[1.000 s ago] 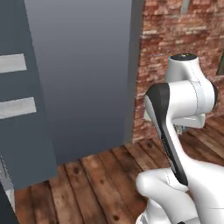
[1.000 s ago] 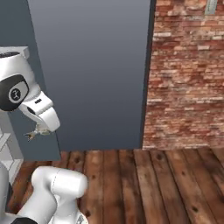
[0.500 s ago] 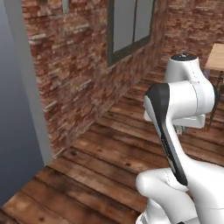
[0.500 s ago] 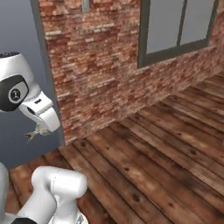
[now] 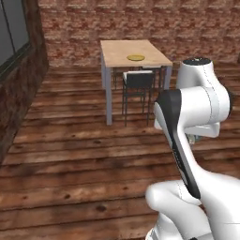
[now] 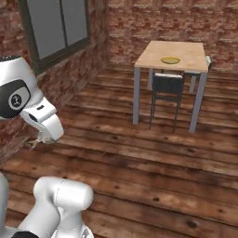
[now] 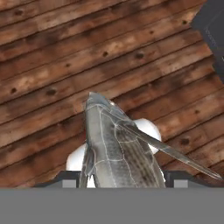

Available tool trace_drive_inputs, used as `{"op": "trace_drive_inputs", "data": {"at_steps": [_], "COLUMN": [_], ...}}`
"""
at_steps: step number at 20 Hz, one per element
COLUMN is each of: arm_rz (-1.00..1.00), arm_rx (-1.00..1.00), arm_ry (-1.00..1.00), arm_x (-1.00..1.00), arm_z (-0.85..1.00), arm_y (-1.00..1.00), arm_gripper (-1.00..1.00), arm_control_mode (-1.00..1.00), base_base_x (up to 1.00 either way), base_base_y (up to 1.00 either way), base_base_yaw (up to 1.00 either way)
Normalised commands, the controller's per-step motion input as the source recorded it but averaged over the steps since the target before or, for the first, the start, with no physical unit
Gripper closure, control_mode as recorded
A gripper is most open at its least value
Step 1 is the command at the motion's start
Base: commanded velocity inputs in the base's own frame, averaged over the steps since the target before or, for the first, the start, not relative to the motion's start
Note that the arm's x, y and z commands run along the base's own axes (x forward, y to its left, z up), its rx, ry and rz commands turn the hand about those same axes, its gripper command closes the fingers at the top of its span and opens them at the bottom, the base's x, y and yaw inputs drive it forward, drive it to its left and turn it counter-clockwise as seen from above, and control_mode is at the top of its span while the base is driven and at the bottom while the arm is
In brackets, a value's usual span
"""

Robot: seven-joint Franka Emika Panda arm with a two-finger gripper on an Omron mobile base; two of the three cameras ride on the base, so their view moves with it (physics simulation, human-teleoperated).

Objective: Take the fish from the fridge and place it on the digital scale on the counter by the fridge. Wait a few seconds for a reading, then move it to the plate on the dining counter.

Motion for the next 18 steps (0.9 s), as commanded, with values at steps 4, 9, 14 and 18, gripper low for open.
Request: {"op": "trace_drive_inputs", "data": {"at_steps": [4, 9, 14, 18], "arm_rz": [0.00, 0.00, 0.00, 0.00], "arm_rx": [0.00, 0.00, 0.00, 0.00], "arm_ry": [0.00, 0.00, 0.00, 0.00], "arm_x": [0.00, 0.00, 0.00, 0.00], "arm_z": [0.00, 0.00, 0.00, 0.00], "arm_y": [0.00, 0.00, 0.00, 0.00], "arm_gripper": [1.00, 1.00, 1.00, 1.00], "arm_control_mode": [1.00, 1.00, 1.00, 1.00], "base_base_x": [0.40, 1.00, 1.00, 1.00], "base_base_y": [-0.14, 0.00, 0.00, -0.03], "base_base_yaw": [-0.72, -0.33, -0.12, -0.01]}}
